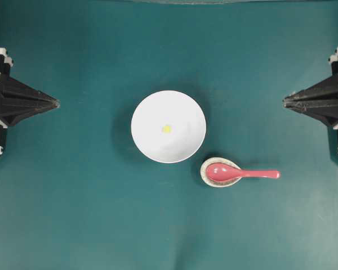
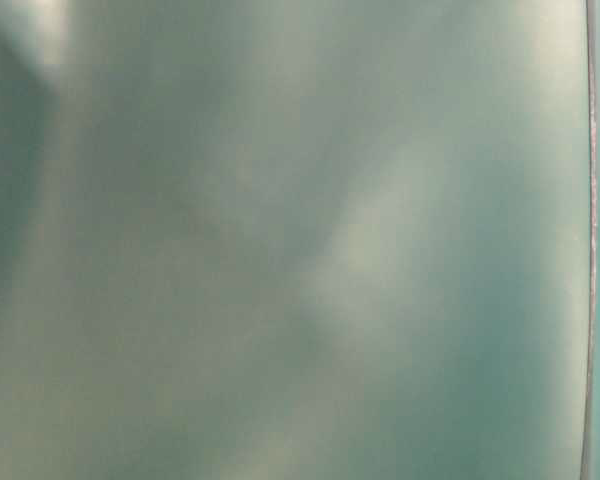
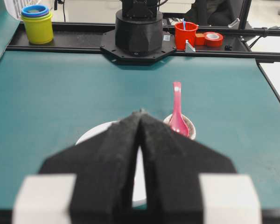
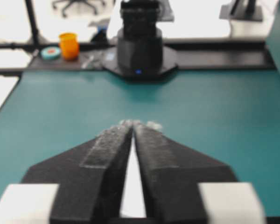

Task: Scoop the yellow hexagonal prism block from the bowl with a spoon using the right arm.
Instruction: 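Move the right gripper inward toward the pink spoon handle, then lower the open right gripper around the pink spoon handle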

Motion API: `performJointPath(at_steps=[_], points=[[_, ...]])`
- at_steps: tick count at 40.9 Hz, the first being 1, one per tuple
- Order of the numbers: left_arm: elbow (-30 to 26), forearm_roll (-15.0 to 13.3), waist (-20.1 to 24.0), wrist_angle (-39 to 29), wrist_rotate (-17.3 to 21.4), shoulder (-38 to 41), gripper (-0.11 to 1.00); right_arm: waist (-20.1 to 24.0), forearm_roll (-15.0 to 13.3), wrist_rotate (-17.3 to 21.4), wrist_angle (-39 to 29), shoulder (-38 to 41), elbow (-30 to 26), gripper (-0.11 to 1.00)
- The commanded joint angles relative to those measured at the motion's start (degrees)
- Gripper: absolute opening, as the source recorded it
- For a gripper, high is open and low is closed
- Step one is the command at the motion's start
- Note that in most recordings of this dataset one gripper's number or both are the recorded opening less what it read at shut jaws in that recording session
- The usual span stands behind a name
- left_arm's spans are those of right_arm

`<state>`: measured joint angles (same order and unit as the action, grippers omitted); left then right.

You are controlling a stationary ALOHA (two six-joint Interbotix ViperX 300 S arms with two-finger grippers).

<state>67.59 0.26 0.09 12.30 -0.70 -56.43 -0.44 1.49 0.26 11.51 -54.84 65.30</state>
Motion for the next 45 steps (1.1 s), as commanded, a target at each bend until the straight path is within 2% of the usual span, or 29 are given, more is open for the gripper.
performJointPath(at_steps=[1, 4, 8, 19, 33, 45], points=[[-1.6, 0.1, 0.1, 0.5, -0.1, 0.3, -0.01, -0.1, 0.1, 0.2, 0.2, 0.3, -1.5, 0.30], [-1.6, 0.1, 0.1, 0.5, 0.0, 0.2, -0.01, -0.1, 0.2, 0.4, 0.2, 0.3, -1.4, 0.41], [-1.6, 0.0, 0.2, 0.5, 0.0, 0.3, -0.01, -0.1, 0.2, 1.0, 0.2, 0.4, -1.4, 0.48], [-1.6, 0.1, 0.2, 0.5, 0.0, 0.3, -0.01, -0.1, 0.2, 2.1, -0.4, 1.1, -1.1, 0.47], [-1.6, 0.1, 0.2, 0.5, 0.0, 0.3, -0.01, -0.1, 0.2, 4.6, 0.9, 7.6, 0.4, 0.47], [-1.6, 0.2, 0.2, 0.5, 0.0, 0.3, -0.01, 1.8, 0.2, 7.3, 9.5, 16.7, 3.7, 0.47]])
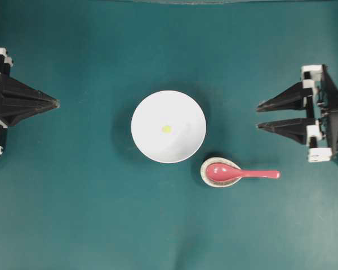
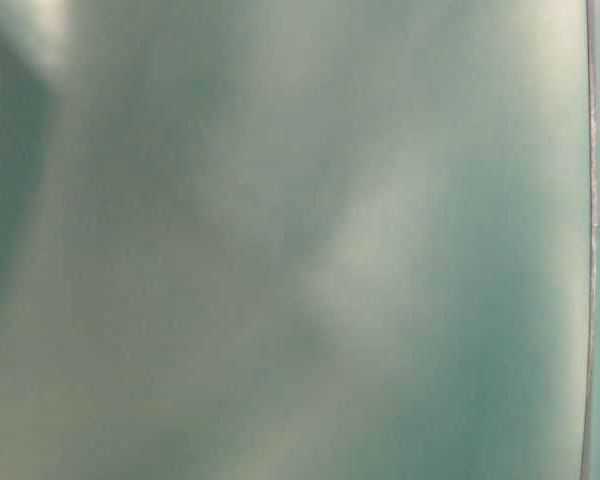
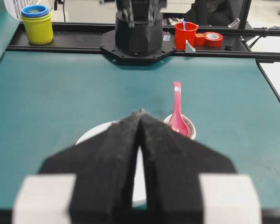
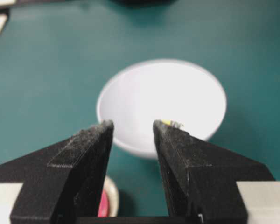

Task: Scoop the yellow hexagonal prism block from the bowl with a spoon using the right arm.
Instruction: 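Lower the open right gripper around the pink spoon handle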

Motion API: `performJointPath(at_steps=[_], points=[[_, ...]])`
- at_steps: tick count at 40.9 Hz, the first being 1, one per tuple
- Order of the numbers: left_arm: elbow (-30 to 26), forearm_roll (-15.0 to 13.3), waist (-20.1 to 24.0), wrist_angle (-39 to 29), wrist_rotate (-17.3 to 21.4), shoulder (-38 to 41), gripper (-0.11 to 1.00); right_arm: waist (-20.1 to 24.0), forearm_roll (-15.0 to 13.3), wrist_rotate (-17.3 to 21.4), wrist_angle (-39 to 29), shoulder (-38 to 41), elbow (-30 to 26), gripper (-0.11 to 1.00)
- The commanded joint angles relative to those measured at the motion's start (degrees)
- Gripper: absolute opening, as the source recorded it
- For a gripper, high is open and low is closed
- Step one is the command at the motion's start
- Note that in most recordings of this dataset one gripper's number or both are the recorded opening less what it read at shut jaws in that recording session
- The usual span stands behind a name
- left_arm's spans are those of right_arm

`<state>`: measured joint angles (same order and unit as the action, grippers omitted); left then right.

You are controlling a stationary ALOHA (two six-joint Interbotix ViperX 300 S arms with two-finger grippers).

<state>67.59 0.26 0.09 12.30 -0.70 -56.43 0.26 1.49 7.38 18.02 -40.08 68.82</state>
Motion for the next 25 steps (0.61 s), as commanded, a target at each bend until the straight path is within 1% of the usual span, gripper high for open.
performJointPath(at_steps=[1, 11, 21, 25], points=[[-1.6, 0.1, 0.2, 0.5, 0.0, 0.3, -0.01, 1.4, 0.2, 0.3, 3.9, 2.5, 0.4, 0.47], [-1.5, 0.2, 0.2, 0.5, 0.0, 0.3, -0.01, 6.4, 0.4, 0.5, 13.8, 9.5, 3.4, 0.47], [-1.5, 0.1, 0.2, 0.5, 0.0, 0.4, -0.01, 10.6, 4.8, 1.8, 21.9, 16.6, 6.0, 0.47], [-1.6, 0.1, 0.2, 0.6, 0.0, 0.4, -0.01, 12.7, 7.5, 1.8, 24.8, 19.5, 6.6, 0.47]])
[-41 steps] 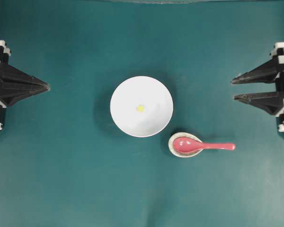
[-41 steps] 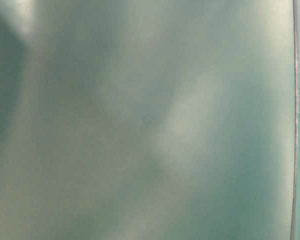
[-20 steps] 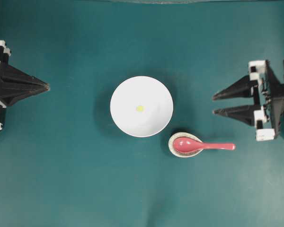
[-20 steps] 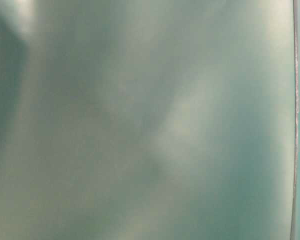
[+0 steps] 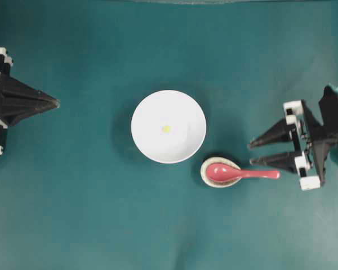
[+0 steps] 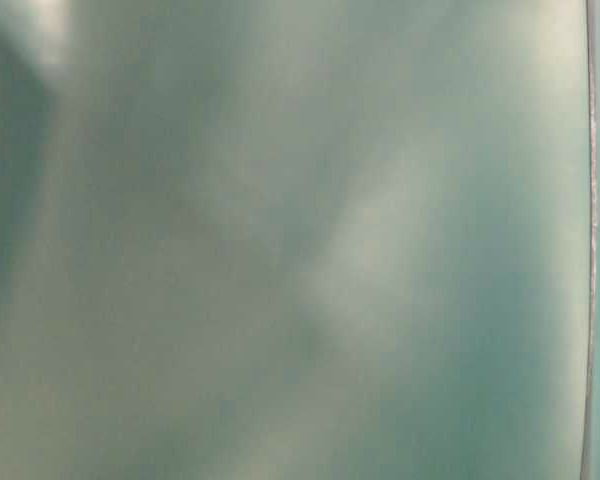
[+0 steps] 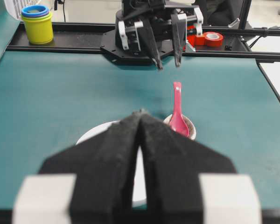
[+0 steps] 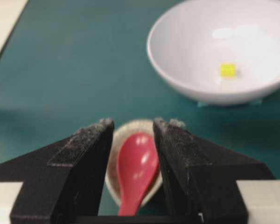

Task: Scoop the yellow hexagonal prism block from the bowl with a spoon using the right arm.
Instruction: 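Lower the open right gripper around the pink spoon handle, then close the right gripper on the pink spoon handle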

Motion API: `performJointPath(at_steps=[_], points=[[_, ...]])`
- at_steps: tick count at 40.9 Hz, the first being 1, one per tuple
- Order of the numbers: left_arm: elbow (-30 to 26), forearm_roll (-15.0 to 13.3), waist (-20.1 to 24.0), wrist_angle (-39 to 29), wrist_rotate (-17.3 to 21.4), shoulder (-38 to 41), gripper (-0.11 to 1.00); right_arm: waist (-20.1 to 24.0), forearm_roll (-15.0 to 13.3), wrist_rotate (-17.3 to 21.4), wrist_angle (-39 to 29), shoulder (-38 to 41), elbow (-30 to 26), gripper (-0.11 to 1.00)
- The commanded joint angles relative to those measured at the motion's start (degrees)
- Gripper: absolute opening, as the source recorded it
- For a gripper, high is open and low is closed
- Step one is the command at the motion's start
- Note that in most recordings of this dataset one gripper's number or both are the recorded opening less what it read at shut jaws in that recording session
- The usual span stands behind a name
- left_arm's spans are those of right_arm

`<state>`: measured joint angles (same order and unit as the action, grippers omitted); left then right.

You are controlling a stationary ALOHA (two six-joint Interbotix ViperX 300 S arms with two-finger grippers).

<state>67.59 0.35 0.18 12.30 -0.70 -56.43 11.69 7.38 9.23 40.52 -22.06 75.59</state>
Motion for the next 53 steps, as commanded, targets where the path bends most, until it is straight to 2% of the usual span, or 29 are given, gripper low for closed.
performJointPath(at_steps=[1, 22, 30, 38, 53], points=[[-1.6, 0.0, 0.0, 0.5, 0.0, 0.4, -0.01, 1.8, 2.4, 0.0, 3.2, 2.2, 0.0, 0.47], [-1.4, 0.0, 0.0, 0.5, 0.0, 0.6, -0.01, 11.3, 14.4, 0.0, 15.8, 17.2, 0.2, 0.47], [-1.5, 0.0, 0.1, 0.5, 0.0, 0.7, -0.01, 14.2, 17.8, 0.0, 18.5, 21.8, -0.2, 0.47], [-1.4, 0.1, 0.1, 0.5, -0.1, 0.7, -0.01, 16.4, 20.0, 0.0, 20.4, 25.1, -1.1, 0.47], [-1.4, 0.0, 0.1, 0.5, -0.1, 0.8, -0.01, 17.2, 20.4, 0.0, 20.6, 26.7, -0.8, 0.47]])
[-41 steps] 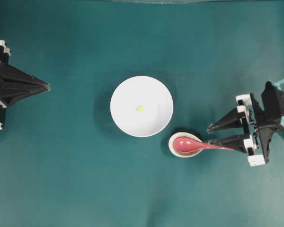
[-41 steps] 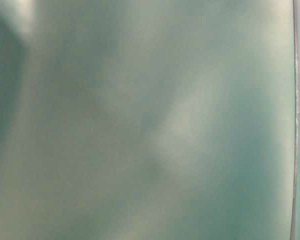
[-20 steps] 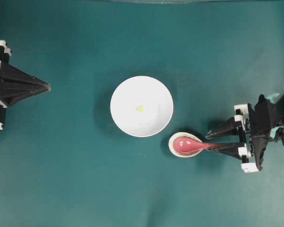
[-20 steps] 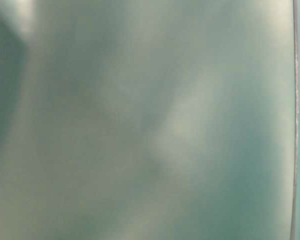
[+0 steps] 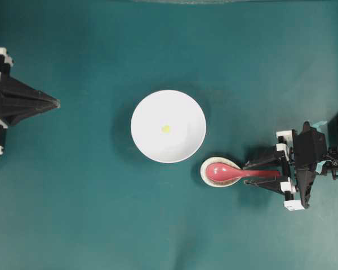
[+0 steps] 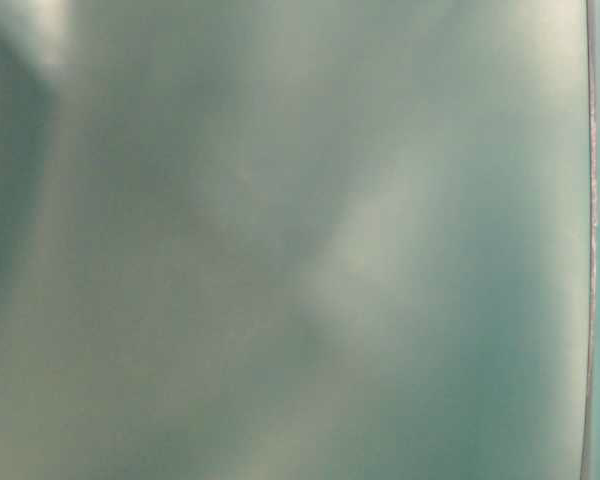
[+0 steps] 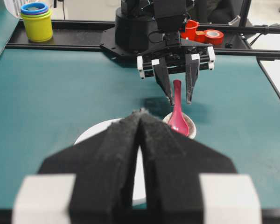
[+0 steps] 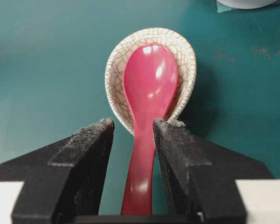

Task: Scoop the yellow hexagonal prism block from the bowl with a spoon using the right arm.
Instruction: 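Close the right gripper on the pink spoon handle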

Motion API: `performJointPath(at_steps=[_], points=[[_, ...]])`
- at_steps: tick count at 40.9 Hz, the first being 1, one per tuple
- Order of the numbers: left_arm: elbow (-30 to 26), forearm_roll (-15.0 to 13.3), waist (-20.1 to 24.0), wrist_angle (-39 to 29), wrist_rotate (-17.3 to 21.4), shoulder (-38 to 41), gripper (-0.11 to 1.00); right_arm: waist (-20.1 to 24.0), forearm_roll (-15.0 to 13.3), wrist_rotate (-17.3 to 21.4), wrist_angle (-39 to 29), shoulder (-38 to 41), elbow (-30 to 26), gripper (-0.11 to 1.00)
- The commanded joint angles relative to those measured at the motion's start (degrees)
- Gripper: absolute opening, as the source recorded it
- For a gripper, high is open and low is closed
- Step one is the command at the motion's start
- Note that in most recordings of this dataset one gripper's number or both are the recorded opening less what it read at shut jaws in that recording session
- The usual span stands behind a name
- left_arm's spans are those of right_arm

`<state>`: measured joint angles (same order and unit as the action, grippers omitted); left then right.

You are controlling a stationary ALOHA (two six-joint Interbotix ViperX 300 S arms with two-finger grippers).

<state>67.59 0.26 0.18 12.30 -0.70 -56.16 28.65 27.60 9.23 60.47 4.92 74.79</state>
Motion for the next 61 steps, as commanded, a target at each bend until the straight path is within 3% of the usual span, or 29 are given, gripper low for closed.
performJointPath(at_steps=[1, 61], points=[[-1.4, 0.1, 0.1, 0.5, 0.0, 0.5, -0.01, 0.4, 0.2, 0.0, 0.6, -0.3, 0.1, 0.47], [-1.4, 0.1, 0.1, 0.5, -0.1, 0.5, -0.01, 0.2, 0.3, -1.4, -1.8, -0.3, 0.5, 0.47]])
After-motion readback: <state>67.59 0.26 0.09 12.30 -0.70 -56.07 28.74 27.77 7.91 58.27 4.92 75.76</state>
